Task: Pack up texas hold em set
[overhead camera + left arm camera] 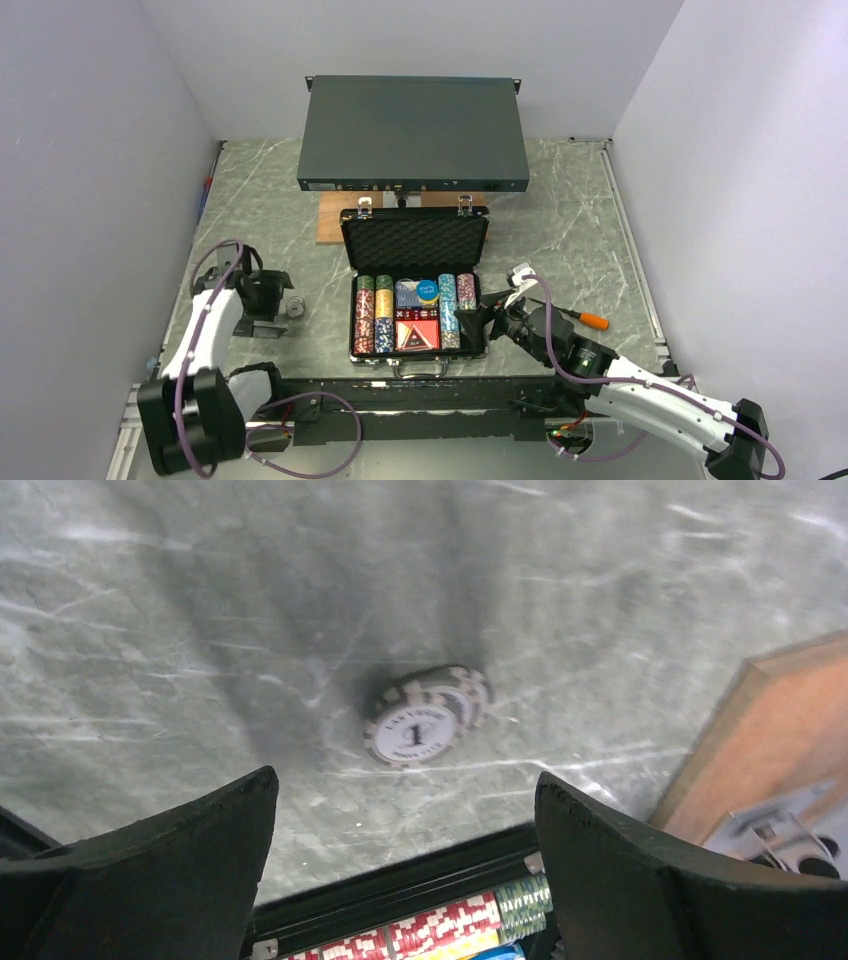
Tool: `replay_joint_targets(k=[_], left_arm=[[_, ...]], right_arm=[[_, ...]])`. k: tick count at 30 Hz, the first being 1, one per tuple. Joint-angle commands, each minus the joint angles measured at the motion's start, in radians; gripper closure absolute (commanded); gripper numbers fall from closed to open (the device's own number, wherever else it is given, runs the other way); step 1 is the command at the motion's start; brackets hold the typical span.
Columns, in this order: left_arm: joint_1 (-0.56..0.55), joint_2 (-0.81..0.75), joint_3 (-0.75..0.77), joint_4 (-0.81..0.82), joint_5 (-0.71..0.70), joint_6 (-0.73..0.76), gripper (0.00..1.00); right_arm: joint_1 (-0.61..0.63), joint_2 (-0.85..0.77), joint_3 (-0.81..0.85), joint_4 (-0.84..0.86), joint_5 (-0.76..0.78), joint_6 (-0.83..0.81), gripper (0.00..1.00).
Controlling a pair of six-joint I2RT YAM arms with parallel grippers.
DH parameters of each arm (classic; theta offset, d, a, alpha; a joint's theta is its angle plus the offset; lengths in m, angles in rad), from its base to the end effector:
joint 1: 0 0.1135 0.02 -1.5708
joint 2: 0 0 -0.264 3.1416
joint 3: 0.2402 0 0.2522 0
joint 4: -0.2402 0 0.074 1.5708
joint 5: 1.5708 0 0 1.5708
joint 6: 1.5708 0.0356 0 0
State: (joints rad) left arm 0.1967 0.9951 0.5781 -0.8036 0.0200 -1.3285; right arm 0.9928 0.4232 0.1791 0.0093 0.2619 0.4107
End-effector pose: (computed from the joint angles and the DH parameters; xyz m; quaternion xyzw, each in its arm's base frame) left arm 0.1592 0.0310 0.1876 -0.6789 0.7132 -0.1017 0.1418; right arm 0.0825 0.1096 0.1957 -0.1459 0.7688 0.3182 0.5352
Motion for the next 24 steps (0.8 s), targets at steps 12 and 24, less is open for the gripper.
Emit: replay_joint_targets(k=[12, 24], left_arm=[[0.022, 0.274, 0.025, 0.079, 0.065, -0.135, 0.01], [0.023, 0.369, 0.094, 0.024, 0.011, -0.151, 0.11]], right_arm=[[0.004, -0.009, 0.007, 0.040, 0.022, -0.004, 0.19], [0.004, 0.003, 0.011, 0.045, 0.022, -0.004, 0.19]])
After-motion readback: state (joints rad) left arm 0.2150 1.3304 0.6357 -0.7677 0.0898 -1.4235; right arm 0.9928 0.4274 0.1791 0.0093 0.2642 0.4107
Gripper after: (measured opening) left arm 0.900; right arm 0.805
